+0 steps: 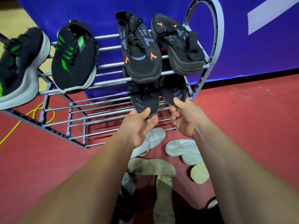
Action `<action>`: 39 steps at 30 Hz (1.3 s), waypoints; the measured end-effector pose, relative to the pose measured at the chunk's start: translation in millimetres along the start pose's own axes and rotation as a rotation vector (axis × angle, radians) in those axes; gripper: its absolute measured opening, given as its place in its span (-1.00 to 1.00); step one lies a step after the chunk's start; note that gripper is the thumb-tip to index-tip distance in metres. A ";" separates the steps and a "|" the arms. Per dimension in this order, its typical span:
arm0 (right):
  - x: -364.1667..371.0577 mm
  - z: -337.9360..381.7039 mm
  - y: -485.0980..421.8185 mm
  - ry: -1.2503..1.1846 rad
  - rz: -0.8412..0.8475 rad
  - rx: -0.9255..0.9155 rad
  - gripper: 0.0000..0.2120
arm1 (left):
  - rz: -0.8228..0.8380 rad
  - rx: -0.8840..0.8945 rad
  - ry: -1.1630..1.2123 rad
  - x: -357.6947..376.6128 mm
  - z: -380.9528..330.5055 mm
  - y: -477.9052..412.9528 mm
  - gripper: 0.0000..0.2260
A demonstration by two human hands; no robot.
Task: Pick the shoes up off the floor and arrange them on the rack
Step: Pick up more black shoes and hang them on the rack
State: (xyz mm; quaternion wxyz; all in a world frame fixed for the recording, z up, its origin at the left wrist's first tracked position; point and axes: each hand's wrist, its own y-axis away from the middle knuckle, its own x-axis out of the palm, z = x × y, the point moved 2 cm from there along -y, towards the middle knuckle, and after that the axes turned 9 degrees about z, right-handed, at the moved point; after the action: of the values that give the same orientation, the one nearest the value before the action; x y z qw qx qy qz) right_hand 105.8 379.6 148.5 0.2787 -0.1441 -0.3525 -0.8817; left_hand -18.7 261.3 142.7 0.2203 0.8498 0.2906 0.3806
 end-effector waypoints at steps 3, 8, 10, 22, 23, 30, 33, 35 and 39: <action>-5.4 -5.8 -6.8 0.038 -0.093 0.019 -0.84 | -0.025 0.011 -0.016 -8.5 -6.2 -4.3 -0.83; -12.2 -19.0 -14.0 0.051 -0.175 0.076 -0.77 | -0.069 -0.078 -0.017 -17.2 -4.9 -7.5 -0.73; -8.9 -18.0 -14.0 0.056 -0.161 0.079 -0.82 | -0.054 -0.063 -0.018 -14.8 -5.3 -8.8 -0.80; -14.0 -10.2 -21.1 0.011 -0.143 0.028 -0.84 | -0.030 0.002 -0.071 -18.8 -2.0 -17.8 -0.77; -15.4 -10.0 -21.4 0.027 -0.145 0.026 -0.82 | -0.036 -0.010 -0.080 -19.7 -0.6 -18.3 -0.76; -14.1 -13.4 -8.7 0.277 -0.048 0.146 -0.72 | -0.056 -0.090 -0.304 -26.2 -4.6 -7.1 -0.66; -4.9 -16.7 3.9 0.506 0.018 0.212 -0.75 | -0.068 -0.155 -0.473 -45.7 -16.2 15.2 -0.66; 4.1 -24.3 14.2 0.641 0.056 0.240 -0.75 | -0.097 -0.178 -0.622 -62.5 -23.8 32.7 -0.69; 28.9 -52.1 26.8 0.828 0.088 0.239 -0.81 | -0.146 -0.202 -0.915 -115.0 -35.0 68.1 -0.81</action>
State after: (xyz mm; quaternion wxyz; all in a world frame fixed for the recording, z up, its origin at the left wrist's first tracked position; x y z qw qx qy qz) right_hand 95.5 315.8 139.1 0.4486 0.2403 -0.3039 -0.8054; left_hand -85.8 140.6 145.0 0.4335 0.8819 0.1840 -0.0227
